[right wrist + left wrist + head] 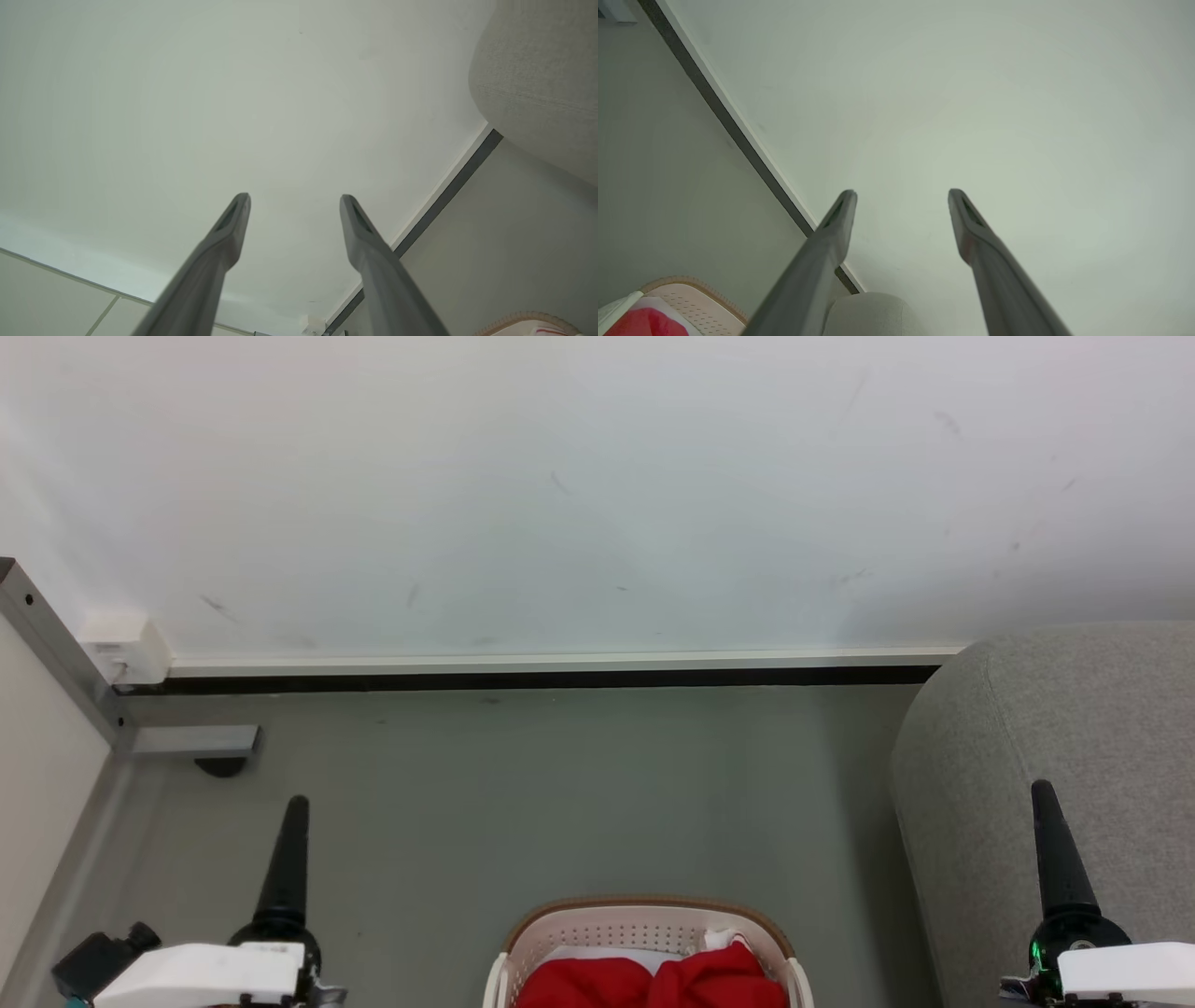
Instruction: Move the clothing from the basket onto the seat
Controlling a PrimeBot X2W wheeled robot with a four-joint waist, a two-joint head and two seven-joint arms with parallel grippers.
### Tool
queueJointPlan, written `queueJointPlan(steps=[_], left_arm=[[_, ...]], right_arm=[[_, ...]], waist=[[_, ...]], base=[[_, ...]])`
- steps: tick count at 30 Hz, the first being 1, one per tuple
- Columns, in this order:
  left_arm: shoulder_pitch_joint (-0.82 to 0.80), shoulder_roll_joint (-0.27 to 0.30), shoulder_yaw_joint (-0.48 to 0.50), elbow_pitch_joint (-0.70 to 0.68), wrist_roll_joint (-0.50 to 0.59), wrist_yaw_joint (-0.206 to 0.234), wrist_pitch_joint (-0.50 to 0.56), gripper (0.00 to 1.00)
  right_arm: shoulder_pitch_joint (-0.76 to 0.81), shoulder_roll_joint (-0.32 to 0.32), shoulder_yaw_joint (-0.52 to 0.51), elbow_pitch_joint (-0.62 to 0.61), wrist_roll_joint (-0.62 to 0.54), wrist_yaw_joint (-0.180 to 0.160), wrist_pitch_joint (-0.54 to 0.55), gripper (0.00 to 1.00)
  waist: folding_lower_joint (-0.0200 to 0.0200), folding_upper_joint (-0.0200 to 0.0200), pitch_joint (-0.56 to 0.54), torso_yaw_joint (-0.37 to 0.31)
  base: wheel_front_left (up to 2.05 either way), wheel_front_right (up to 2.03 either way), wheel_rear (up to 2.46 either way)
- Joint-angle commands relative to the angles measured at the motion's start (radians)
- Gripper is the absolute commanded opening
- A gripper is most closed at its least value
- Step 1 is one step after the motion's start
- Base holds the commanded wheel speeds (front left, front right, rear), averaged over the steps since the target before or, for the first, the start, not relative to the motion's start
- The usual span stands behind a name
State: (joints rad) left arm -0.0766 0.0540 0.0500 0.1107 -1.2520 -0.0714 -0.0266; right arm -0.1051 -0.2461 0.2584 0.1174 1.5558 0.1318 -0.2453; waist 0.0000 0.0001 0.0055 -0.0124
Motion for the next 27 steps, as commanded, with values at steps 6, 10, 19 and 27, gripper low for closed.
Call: queueJointPlan(steps=[6,10,19,27], left_arm=[[-0.012,0.014,0.0,-0.026,0.159,-0.012,-0.027,1.0],[-0.008,0.011,0.0,-0.031,0.242,-0.014,-0.041,1.0],[-0.003,0.014,-0.016,-0.023,0.409,-0.021,-0.069,1.0],[0.004,0.025,-0.042,-0.008,0.559,-0.027,-0.095,1.0]], right_arm=[[-0.02,0.014,-0.034,0.001,-0.18,-0.001,-0.004,1.0],[-0.02,0.026,-0.04,0.009,-0.296,-0.001,-0.005,1.0],[-0.024,0.05,-0.076,0.044,-0.548,-0.001,-0.007,1.0],[-0.024,0.072,-0.093,0.067,-0.726,-0.001,-0.009,1.0]], waist=[[0.0,-0.0001,0.0,-0.004],[0.0,-0.0001,0.0,-0.006],[0.0,-0.0001,0.001,-0.009],[0.0,-0.0001,0.0,-0.014]], base=[[0.0,0.0,0.0],[0.0,0.0,0.0],[0.0,0.0,0.0],[0.0,0.0,0.0]])
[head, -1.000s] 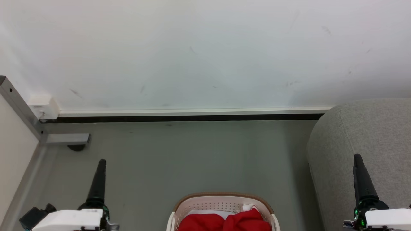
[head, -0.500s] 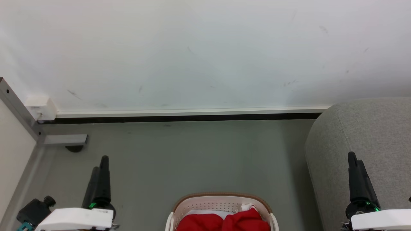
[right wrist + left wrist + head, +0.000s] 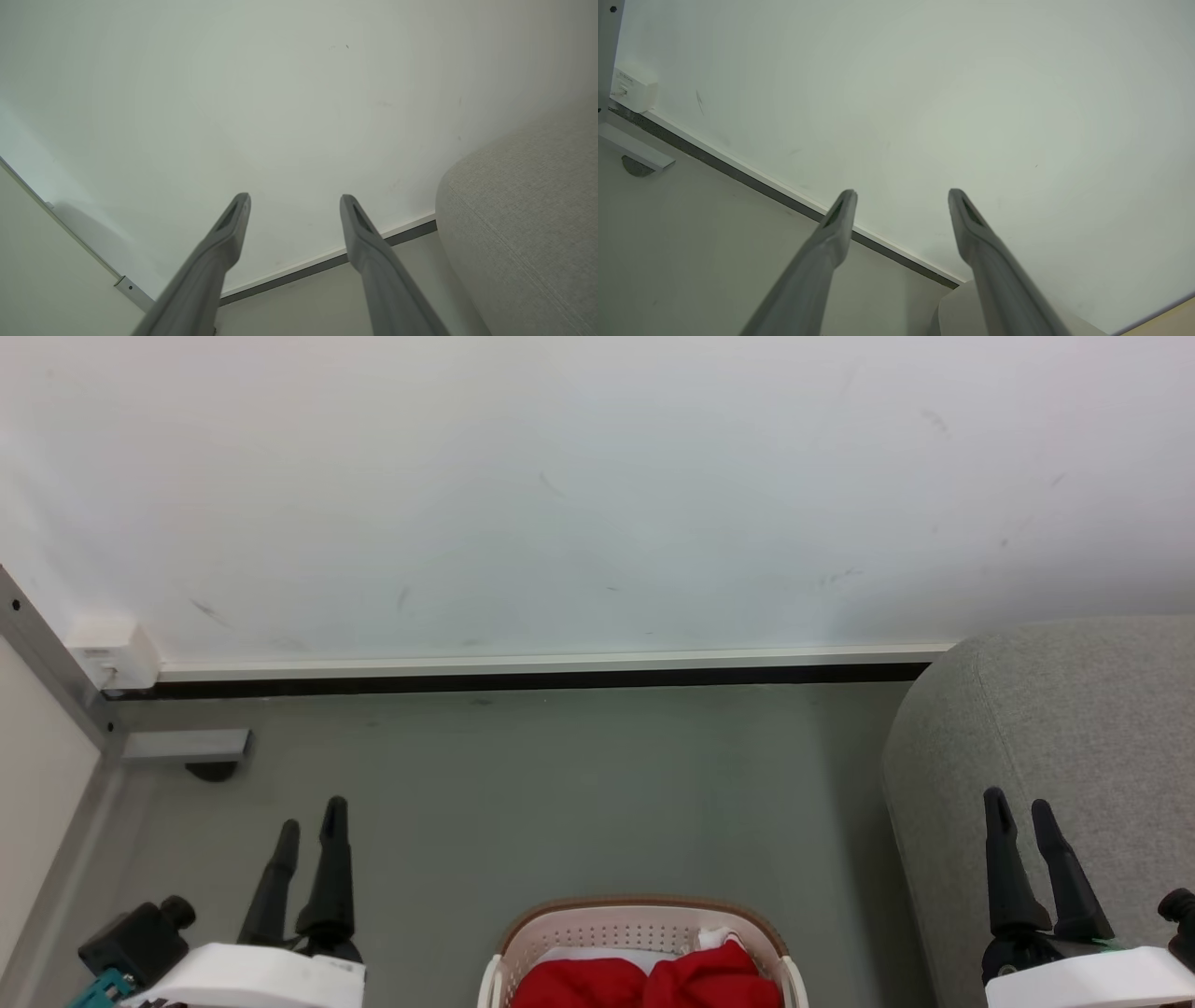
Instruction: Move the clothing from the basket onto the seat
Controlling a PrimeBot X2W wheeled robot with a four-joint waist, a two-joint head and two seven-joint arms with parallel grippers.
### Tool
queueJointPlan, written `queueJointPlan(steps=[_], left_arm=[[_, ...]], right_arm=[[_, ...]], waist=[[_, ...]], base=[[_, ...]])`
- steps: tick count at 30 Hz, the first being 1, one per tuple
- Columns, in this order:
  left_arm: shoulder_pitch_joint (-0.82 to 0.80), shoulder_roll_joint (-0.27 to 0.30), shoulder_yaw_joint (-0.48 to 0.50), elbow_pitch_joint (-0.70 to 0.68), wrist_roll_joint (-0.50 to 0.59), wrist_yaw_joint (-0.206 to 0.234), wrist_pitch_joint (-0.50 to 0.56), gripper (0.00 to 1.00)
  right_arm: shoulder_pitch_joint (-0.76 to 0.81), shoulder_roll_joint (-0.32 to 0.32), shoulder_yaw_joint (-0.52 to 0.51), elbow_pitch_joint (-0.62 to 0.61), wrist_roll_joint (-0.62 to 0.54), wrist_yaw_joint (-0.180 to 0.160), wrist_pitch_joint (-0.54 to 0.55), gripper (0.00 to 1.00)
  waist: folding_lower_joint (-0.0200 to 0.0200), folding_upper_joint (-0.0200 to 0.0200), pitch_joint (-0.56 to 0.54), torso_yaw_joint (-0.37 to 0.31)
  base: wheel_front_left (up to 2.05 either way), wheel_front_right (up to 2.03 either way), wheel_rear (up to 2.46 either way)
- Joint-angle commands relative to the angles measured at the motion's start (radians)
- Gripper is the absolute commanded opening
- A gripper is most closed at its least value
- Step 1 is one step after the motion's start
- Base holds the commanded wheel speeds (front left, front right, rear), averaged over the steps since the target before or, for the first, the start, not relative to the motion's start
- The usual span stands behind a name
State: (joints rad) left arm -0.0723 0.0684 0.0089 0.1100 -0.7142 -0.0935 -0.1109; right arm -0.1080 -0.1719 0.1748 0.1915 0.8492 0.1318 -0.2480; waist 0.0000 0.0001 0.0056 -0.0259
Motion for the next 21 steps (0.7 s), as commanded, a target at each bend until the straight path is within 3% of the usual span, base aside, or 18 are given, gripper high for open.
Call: queueJointPlan(steps=[1,21], left_arm=[[0.0,0.011,-0.002,-0.006,0.034,-0.005,-0.013,1.0],[-0.001,0.013,-0.027,0.03,0.232,-0.018,-0.065,1.0]], right_arm=[[-0.021,0.0,-0.014,-0.005,-0.041,-0.001,-0.007,1.0],[-0.036,0.045,-0.058,0.102,-0.321,-0.001,-0.009,1.0]], waist=[[0.0,-0.0001,0.0,-0.001],[0.0,-0.0001,0.003,-0.011]], base=[[0.0,0.0,0.0],[0.0,0.0,0.0]])
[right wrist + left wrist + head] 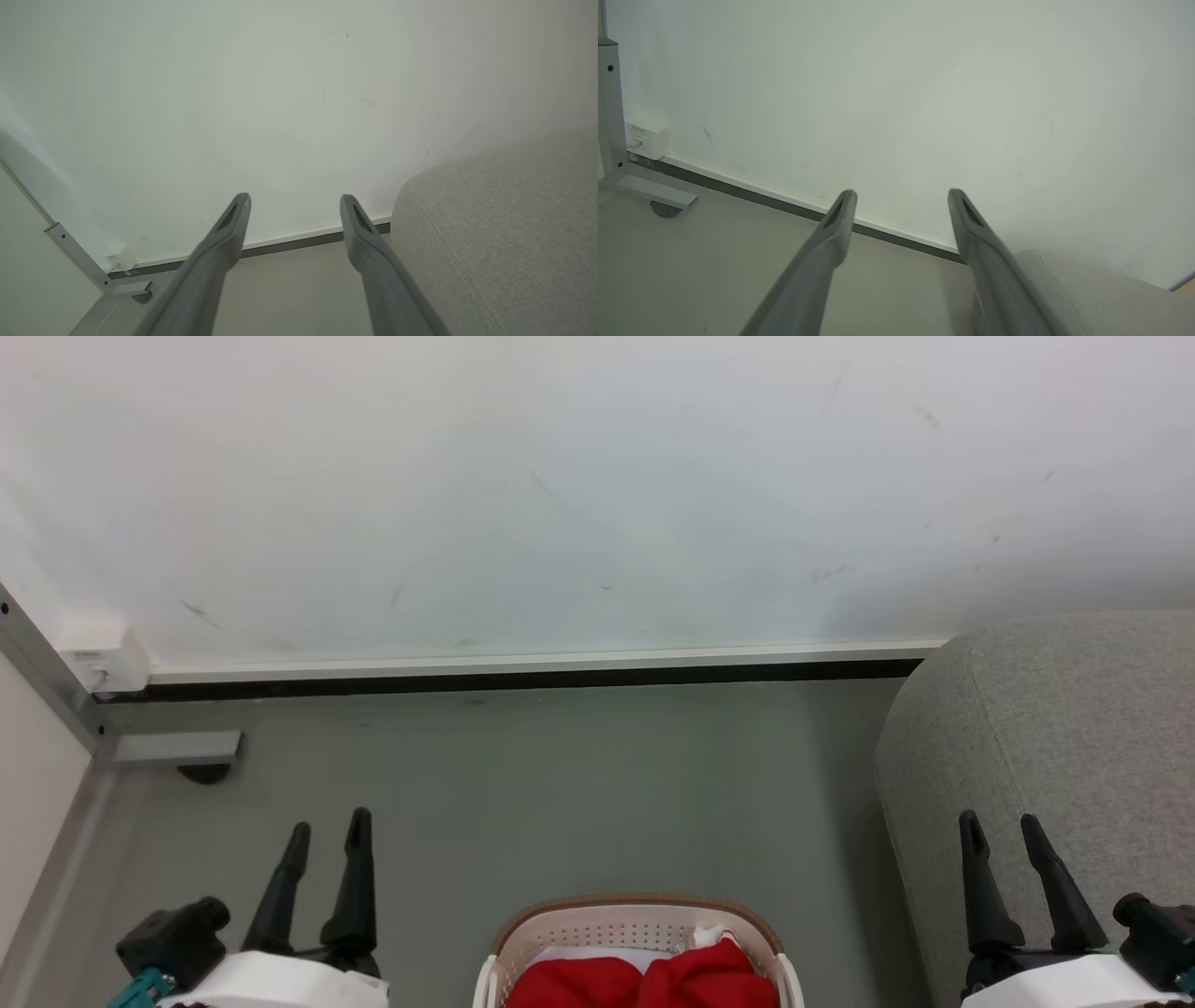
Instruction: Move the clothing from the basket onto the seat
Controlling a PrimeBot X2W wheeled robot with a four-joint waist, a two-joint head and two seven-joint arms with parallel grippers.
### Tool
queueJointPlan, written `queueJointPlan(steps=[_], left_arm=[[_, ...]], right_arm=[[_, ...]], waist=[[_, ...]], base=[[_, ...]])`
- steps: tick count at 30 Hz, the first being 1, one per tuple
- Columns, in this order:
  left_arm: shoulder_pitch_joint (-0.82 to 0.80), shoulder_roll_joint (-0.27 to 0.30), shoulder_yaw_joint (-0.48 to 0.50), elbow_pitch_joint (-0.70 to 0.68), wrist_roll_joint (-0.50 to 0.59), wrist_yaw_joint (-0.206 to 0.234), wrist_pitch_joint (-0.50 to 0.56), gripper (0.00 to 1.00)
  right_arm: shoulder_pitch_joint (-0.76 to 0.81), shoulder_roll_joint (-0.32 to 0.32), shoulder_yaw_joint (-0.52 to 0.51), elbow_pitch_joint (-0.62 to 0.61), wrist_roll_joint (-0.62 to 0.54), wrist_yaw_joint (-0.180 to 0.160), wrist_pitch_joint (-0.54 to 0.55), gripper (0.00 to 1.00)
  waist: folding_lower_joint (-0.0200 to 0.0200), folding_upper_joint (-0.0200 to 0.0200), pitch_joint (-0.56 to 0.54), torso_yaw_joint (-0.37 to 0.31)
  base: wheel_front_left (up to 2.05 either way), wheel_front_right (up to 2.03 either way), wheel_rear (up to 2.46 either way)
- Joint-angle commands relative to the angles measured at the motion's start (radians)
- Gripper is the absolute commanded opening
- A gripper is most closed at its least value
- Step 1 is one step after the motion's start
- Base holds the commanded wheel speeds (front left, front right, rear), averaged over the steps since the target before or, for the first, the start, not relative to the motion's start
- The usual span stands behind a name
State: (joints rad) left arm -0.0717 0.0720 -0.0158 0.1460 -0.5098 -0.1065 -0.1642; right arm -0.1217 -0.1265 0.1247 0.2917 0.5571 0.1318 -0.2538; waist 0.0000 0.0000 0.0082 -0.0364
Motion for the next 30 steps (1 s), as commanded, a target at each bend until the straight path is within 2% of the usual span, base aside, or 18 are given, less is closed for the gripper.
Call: queueJointPlan(steps=[1,30], left_arm=[[-0.003,0.01,-0.004,-0.005,0.036,-0.006,-0.015,1.0],[-0.006,0.014,-0.026,0.009,0.255,-0.019,-0.074,1.0]], right_arm=[[-0.024,0.002,-0.009,0.006,-0.042,-0.001,-0.004,1.0],[-0.035,0.053,-0.029,0.045,-0.304,-0.002,-0.009,1.0]], waist=[[0.0,0.0,0.0,-0.001],[0.0,0.0,-0.003,-0.012]], base=[[0.0,0.0,0.0],[0.0,0.0,0.0]])
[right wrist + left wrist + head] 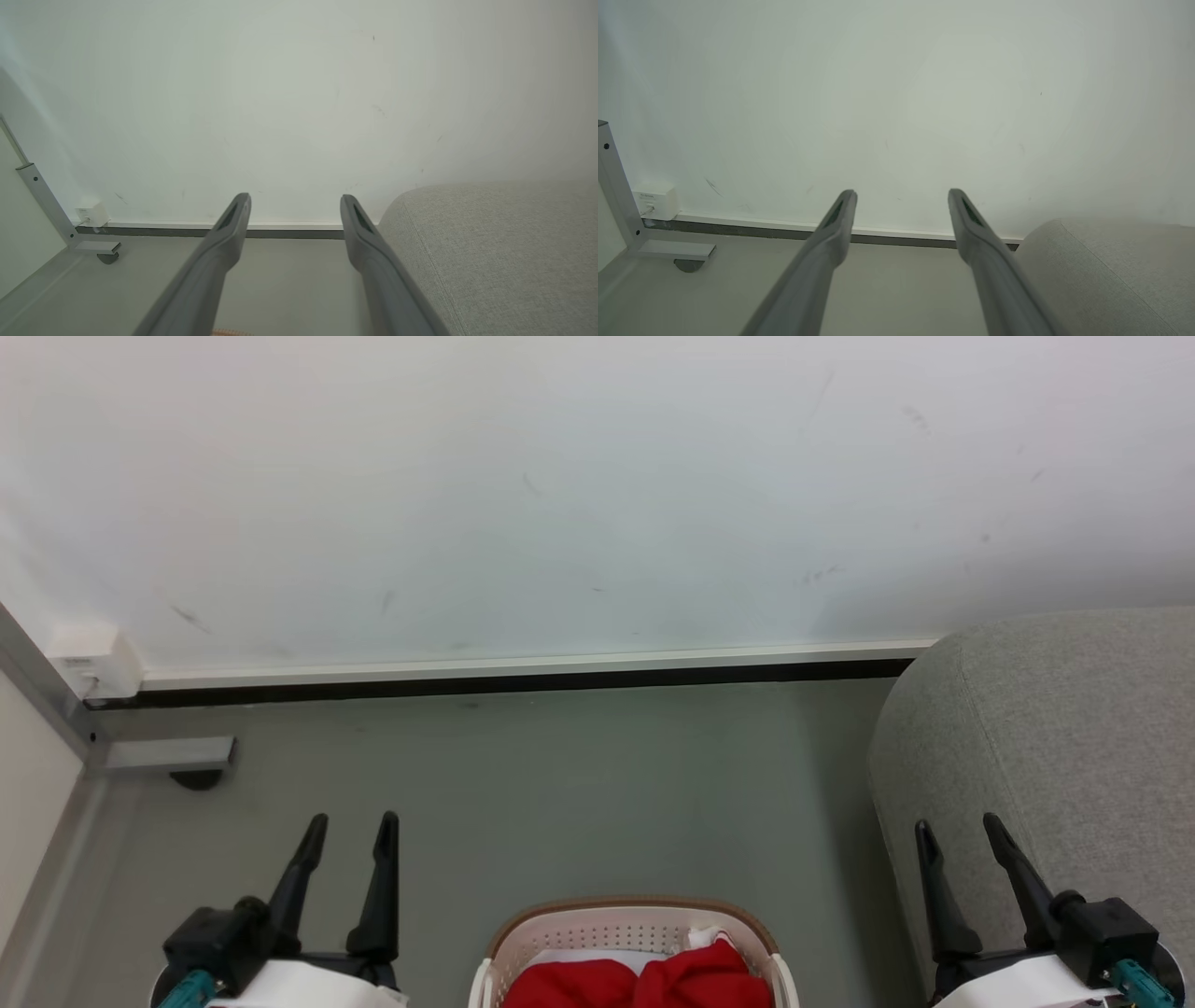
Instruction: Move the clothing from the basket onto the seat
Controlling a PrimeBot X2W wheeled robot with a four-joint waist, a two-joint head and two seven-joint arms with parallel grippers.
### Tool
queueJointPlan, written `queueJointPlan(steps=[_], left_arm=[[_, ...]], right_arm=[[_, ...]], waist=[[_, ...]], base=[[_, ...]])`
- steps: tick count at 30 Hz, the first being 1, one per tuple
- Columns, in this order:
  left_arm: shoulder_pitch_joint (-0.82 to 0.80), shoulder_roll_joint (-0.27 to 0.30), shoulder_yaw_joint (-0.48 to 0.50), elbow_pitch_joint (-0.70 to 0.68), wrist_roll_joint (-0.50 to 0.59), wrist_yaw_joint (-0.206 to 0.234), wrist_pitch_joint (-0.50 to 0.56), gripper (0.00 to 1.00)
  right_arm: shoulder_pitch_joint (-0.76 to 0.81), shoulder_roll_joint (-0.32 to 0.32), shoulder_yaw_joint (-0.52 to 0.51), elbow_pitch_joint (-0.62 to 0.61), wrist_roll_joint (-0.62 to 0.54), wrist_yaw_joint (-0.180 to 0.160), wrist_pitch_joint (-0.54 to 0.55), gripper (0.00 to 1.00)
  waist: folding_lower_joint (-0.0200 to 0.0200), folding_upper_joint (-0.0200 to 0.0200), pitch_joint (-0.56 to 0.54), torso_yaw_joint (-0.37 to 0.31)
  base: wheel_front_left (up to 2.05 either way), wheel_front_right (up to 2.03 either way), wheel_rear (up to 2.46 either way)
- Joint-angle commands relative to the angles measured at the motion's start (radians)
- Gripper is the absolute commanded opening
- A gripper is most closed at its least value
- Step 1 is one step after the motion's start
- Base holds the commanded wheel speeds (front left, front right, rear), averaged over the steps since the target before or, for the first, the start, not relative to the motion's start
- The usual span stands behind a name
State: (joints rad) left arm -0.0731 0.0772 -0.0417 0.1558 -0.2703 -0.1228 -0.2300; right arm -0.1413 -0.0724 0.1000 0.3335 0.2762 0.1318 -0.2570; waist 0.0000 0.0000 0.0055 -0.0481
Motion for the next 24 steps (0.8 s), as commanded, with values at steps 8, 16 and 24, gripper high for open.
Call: queueJointPlan(steps=[8,16,24], left_arm=[[-0.001,0.01,-0.006,0.002,0.072,-0.008,-0.022,1.0],[-0.001,0.012,-0.012,0.01,0.122,-0.008,-0.035,1.0],[-0.008,0.012,-0.017,0.016,0.1,-0.008,-0.035,1.0]], right_arm=[[-0.017,0.013,-0.012,0.012,-0.095,-0.002,-0.007,1.0],[-0.02,0.026,-0.022,0.018,-0.158,-0.002,-0.008,1.0],[-0.015,0.024,-0.016,0.017,-0.145,-0.002,-0.008,1.0]], waist=[[0.0,0.0,-0.004,-0.004],[0.0,0.0,-0.004,-0.006],[0.0,0.0,-0.004,-0.003]], base=[[0.0,0.0,0.0],[0.0,0.0,0.0],[0.0,0.0,0.0]])
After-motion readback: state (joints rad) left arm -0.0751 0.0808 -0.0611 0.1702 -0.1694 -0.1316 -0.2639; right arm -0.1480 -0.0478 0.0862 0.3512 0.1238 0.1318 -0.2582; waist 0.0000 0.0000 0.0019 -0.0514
